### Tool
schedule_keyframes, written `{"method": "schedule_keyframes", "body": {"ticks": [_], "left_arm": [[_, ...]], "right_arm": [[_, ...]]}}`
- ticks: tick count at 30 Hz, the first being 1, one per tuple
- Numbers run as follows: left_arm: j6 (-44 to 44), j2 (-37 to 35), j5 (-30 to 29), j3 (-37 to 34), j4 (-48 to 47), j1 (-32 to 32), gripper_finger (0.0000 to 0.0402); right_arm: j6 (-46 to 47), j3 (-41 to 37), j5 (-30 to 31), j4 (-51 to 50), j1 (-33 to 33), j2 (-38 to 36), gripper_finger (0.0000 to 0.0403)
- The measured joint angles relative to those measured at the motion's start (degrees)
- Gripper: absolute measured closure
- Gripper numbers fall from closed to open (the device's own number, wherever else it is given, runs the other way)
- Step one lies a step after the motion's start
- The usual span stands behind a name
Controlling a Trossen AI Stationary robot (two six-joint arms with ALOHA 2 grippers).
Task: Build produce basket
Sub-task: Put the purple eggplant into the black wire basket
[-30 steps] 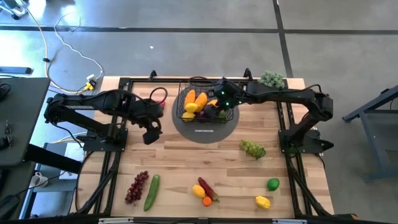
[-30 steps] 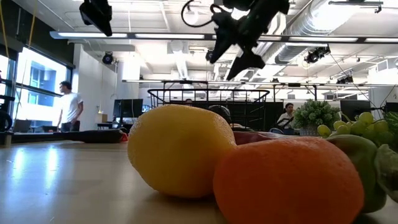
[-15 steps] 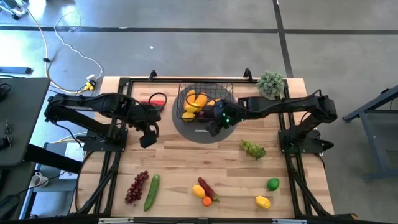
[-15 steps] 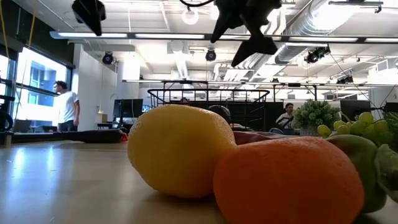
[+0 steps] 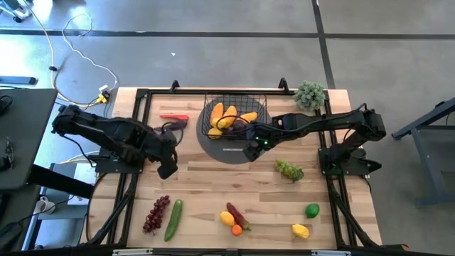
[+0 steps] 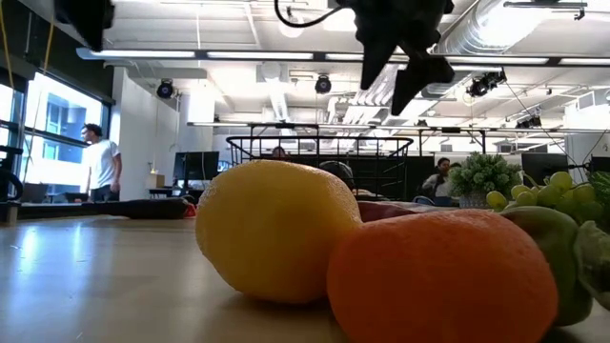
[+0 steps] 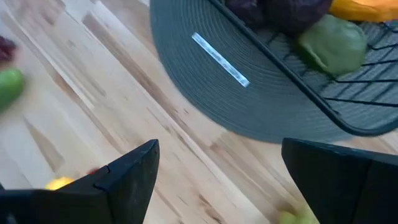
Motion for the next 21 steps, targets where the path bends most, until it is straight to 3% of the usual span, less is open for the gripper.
{"method": "schedule_keyframes", "body": {"ticks": [4,8,15,21], "left_arm": [[-9.09,0.0,0.07,-3.6,0.33,-3.37,0.0124],[-10.67,0.0,-3.89,-7.18,1.71,-5.37,0.0124],[-2.49,0.0,-9.32,-11.78,2.72,-2.07,0.0124],[6.94,0.02,-10.18,-14.84,2.64,6.93,0.0124]], "right_arm": [[-2.69,0.0,-0.94,-1.82,0.0,0.0,0.0084],[-5.15,0.0,-0.99,-2.18,0.0,0.0,0.0084],[-7.69,0.0,-1.04,-2.18,0.0,0.0,0.0084],[-7.73,0.0,-1.04,-2.16,0.0,0.0,0.0084]]}}
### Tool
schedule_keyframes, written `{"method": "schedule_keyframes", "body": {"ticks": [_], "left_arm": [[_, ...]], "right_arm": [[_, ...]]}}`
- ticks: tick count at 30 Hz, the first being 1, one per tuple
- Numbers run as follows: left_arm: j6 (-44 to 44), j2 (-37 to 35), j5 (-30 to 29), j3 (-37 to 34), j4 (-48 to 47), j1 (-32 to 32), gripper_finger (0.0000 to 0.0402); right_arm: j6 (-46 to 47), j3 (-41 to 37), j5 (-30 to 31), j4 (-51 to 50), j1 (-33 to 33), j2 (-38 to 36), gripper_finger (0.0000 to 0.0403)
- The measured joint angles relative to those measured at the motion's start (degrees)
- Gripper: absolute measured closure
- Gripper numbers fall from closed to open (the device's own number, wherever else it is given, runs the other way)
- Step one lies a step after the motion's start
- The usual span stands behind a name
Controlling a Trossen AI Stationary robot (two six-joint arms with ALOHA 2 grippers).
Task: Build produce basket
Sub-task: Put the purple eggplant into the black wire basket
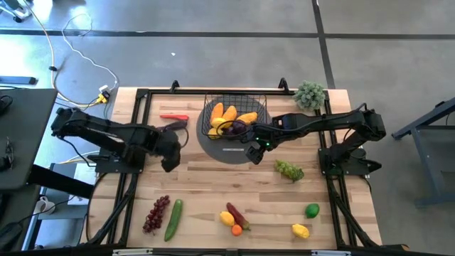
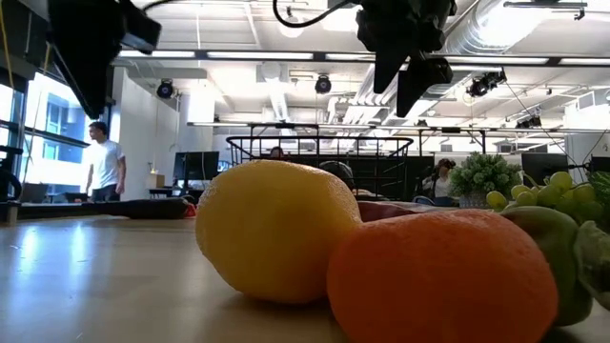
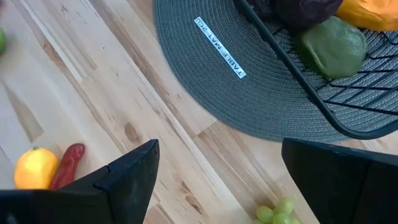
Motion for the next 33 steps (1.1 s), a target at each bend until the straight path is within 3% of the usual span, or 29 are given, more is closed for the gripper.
{"method": "schedule_keyframes", "body": {"ticks": [14,19,25,33], "left_arm": [[28.61,0.0,-2.05,-0.41,4.46,27.08,0.0124],[34.54,0.09,-1.99,-0.41,6.41,34.48,0.0124],[39.7,2.26,-1.78,-0.39,7.39,40.48,0.0124],[46.73,8.74,0.19,-0.39,7.33,43.51,0.0124]], "right_arm": [[1.13,0.0,1.68,0.02,0.0,0.02,0.0084],[1.53,0.0,2.23,0.04,0.0,0.02,0.0084],[2.63,0.0,2.42,0.04,0.0,0.02,0.0084],[4.12,0.0,2.51,0.05,0.0,0.02,0.0084]]}}
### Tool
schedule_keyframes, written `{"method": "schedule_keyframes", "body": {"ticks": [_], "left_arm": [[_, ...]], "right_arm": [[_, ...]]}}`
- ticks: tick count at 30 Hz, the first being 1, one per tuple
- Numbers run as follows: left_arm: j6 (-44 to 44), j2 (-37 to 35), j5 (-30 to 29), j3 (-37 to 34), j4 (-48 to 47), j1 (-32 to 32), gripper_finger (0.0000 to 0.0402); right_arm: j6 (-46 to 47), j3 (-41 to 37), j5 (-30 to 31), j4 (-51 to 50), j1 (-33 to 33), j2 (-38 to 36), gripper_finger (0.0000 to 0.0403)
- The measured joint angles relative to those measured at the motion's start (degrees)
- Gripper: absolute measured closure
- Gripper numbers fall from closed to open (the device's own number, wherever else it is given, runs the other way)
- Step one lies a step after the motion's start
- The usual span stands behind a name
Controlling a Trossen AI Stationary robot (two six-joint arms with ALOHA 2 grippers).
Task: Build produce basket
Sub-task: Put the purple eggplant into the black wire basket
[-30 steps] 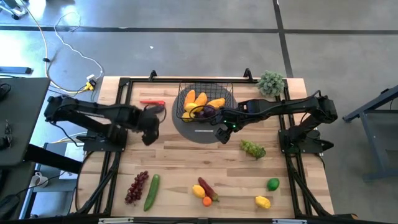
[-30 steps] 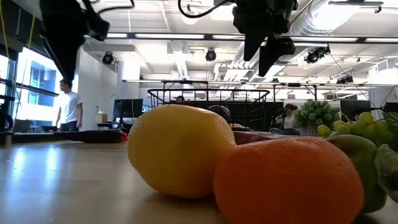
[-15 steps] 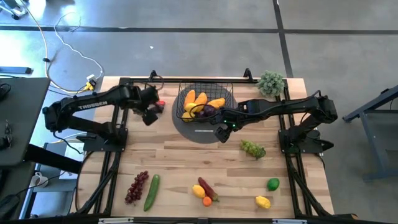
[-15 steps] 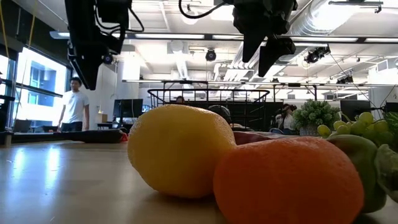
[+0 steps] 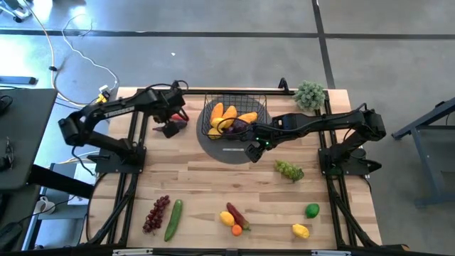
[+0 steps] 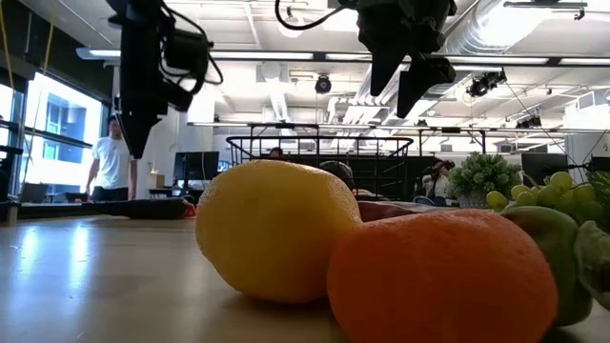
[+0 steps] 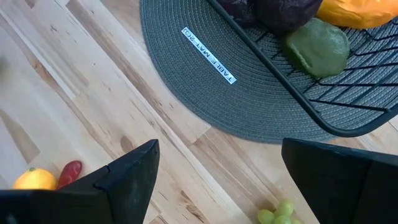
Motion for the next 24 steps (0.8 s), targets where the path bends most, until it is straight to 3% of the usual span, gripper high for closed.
{"method": "schedule_keyframes", "body": {"ticks": [7,24], "left_arm": [[4.71,6.3,0.06,0.02,-0.12,0.0,0.0124],[5.34,18.13,0.02,0.04,0.18,3.7,0.0124]], "right_arm": [[1.09,0.0,0.7,-0.01,0.0,0.02,0.0084],[0.96,0.0,0.79,-0.01,0.0,0.02,0.0084]]}}
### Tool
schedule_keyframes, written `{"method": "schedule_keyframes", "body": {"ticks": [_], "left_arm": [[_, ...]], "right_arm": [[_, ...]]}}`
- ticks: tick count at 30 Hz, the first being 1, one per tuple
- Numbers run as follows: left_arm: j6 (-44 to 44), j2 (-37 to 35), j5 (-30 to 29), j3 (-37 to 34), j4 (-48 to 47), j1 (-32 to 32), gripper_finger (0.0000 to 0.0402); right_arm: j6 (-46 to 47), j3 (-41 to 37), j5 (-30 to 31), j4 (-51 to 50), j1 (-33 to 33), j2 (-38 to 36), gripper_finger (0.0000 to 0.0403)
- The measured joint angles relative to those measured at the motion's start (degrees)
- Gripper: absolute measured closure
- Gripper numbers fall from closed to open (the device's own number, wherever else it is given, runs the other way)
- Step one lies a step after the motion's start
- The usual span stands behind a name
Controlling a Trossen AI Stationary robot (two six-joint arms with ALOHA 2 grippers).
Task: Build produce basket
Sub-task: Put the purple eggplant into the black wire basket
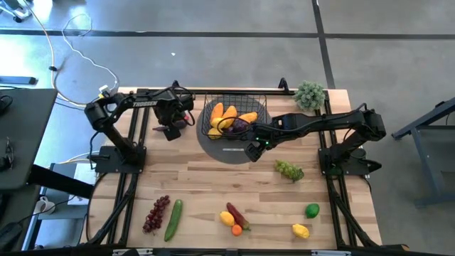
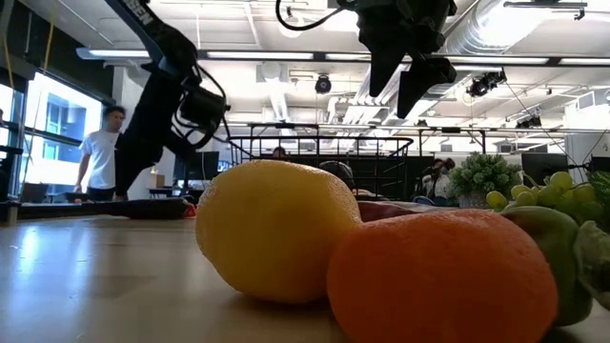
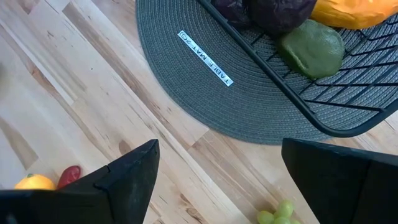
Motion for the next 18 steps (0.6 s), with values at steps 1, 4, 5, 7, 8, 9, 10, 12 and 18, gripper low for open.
{"method": "schedule_keyframes", "body": {"ticks": [1,4,5,7,8,9,10,12,18], "left_arm": [[0.22,0.58,0.19,0.0,0.05,0.41,0.0124],[1.23,2.19,1.55,0.0,0.07,1.44,0.0124],[1.46,2.71,2.01,0.0,0.05,1.63,0.0124],[1.74,3.73,2.83,0.02,0.04,1.89,0.0124],[1.95,4.26,3.02,0.02,0.04,1.89,0.0124],[2.06,4.63,3.02,0.01,0.06,1.89,0.0124],[2.22,4.87,3.05,0.01,0.04,1.89,0.0124],[2.54,5.68,3.66,0.01,0.04,1.87,0.0129],[3.31,7.51,3.81,0.0,0.77,1.87,0.0178]], "right_arm": [[-0.02,0.0,0.02,0.0,0.0,0.0,0.0084],[-0.04,0.0,0.02,0.0,0.0,0.0,0.0084],[-0.04,0.0,0.0,0.0,0.0,0.0,0.0084],[-0.04,0.0,0.01,0.0,0.0,0.0,0.0084],[-0.04,0.0,0.01,0.0,0.0,0.0,0.0084],[-0.04,0.0,0.0,0.0,0.0,0.0,0.0084],[-0.05,0.0,0.0,0.0,0.0,0.0,0.0084],[-0.04,0.0,0.0,0.0,0.0,0.0,0.0084],[-0.04,0.0,0.0,-0.01,0.0,0.0,0.0084]]}}
